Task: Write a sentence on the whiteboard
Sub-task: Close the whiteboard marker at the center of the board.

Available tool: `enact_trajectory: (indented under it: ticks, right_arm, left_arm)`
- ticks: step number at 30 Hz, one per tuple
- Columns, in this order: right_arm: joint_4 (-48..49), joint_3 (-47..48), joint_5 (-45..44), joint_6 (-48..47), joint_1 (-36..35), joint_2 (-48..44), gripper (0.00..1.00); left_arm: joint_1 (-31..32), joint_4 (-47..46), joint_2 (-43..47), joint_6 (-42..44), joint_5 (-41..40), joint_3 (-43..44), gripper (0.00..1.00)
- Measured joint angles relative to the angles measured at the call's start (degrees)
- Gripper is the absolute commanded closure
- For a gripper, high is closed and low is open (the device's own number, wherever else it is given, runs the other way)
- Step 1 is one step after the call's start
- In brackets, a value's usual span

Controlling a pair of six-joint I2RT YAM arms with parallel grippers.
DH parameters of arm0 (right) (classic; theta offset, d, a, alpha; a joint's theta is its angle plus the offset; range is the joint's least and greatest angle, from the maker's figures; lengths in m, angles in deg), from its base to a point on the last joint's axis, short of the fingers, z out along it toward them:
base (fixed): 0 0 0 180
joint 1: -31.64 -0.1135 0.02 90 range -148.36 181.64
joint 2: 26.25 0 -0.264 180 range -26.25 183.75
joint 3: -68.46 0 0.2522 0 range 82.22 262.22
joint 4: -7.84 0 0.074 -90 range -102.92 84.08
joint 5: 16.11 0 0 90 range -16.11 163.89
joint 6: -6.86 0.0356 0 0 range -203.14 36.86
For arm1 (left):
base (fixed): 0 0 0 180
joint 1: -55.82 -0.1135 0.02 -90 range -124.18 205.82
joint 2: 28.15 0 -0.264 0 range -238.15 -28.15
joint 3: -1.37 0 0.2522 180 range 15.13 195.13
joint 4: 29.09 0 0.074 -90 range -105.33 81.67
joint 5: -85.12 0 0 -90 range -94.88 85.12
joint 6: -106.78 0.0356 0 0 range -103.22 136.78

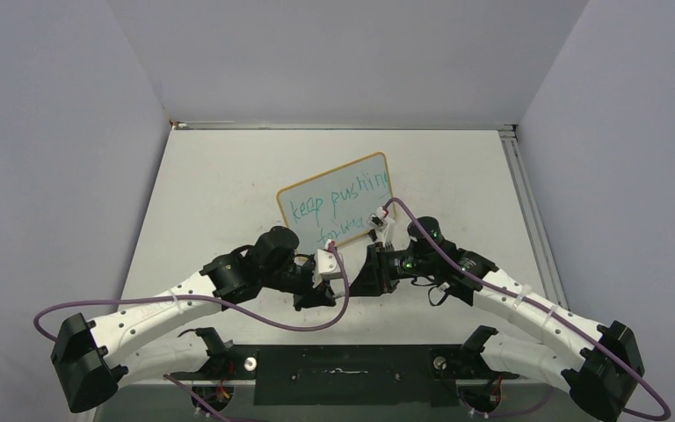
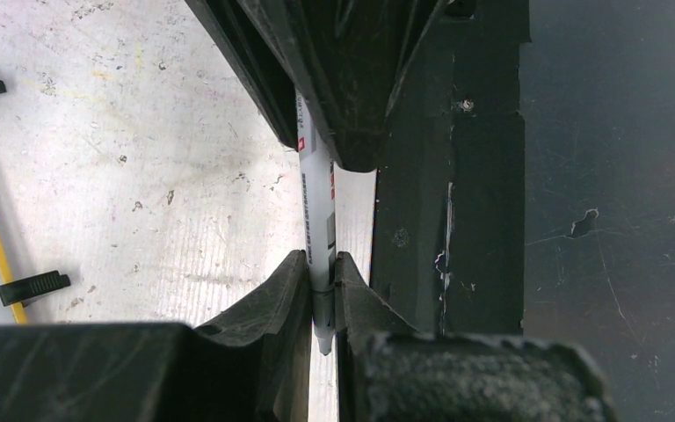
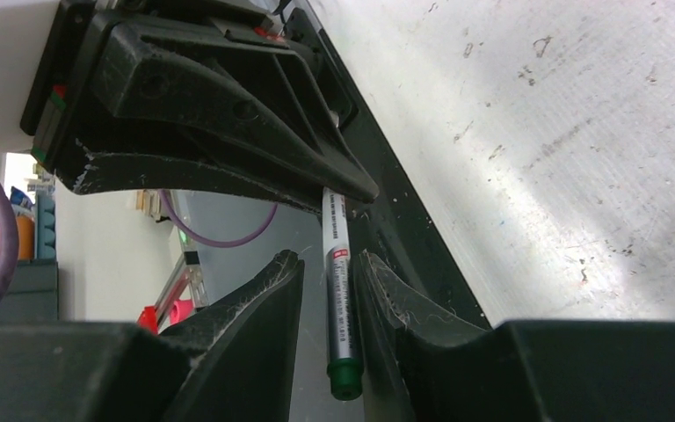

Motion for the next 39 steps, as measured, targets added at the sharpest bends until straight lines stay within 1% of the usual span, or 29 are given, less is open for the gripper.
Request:
enact_trajectory:
  ticks: [14,17,21,23,24,25,28,29,31,33,37,39]
  right_arm:
    - [0.02,0.0,2.25,-0.44,-0.83,1.62,0.75]
    - [-0.02,0.0,2.23,-0.57,-0.96,1.64,0.79]
    - [-0.17,0.0,2.1,-0.87,-0.96,1.64,0.93]
    - [-0.31,0.0,1.84,-1.07,-0.98,1.62,0.95]
    - [-0.46,0.0,1.57,-1.31,-1.01,1.6,0.95]
    - [-0.57,0.0,1.29,-1.55,-1.01,1.51,0.95]
    - [-1.42,0.04,-1.07,-2.56,-1.2,0.15,0.95]
    - [-2.12,0.09,-2.45,-3.17,-1.22,-0.61,0.95]
    - [-3.74,0.31,-5.75,-4.39,-0.68,-2.43,0.95]
    - [-5.81,0.81,-9.38,-5.77,0.55,-4.15,0.95]
    - [-9.64,1.25,-16.85,-9.18,5.09,-6.36,0.95]
    - [-10.93,1.25,-19.12,-10.54,6.8,-6.38,0.95]
  left_arm:
    - [0.0,1.31,-0.68,0.79,1.7,0.11,1.0]
    - [0.0,1.4,-0.74,0.96,1.97,0.13,1.0]
    - [0.0,1.66,-0.74,1.01,2.34,0.24,1.0]
    - [0.0,1.77,-0.79,0.98,2.34,0.26,1.0]
    - [0.0,1.75,-0.83,0.98,2.29,0.26,0.96]
    - [0.0,1.75,-0.9,0.96,2.23,0.26,0.89]
    - [0.0,1.36,-0.94,0.59,1.09,0.28,0.59]
    - [0.0,1.27,-0.87,0.44,0.39,0.33,0.53]
    - [-0.04,1.29,-0.55,-0.68,-1.81,0.33,0.47]
    - [-0.5,1.2,0.2,-2.25,-4.79,0.33,0.45]
    - [-3.5,0.5,2.47,-8.35,-12.85,-0.2,0.35]
    - [-5.16,0.35,3.15,-12.44,-17.38,-0.81,0.33]
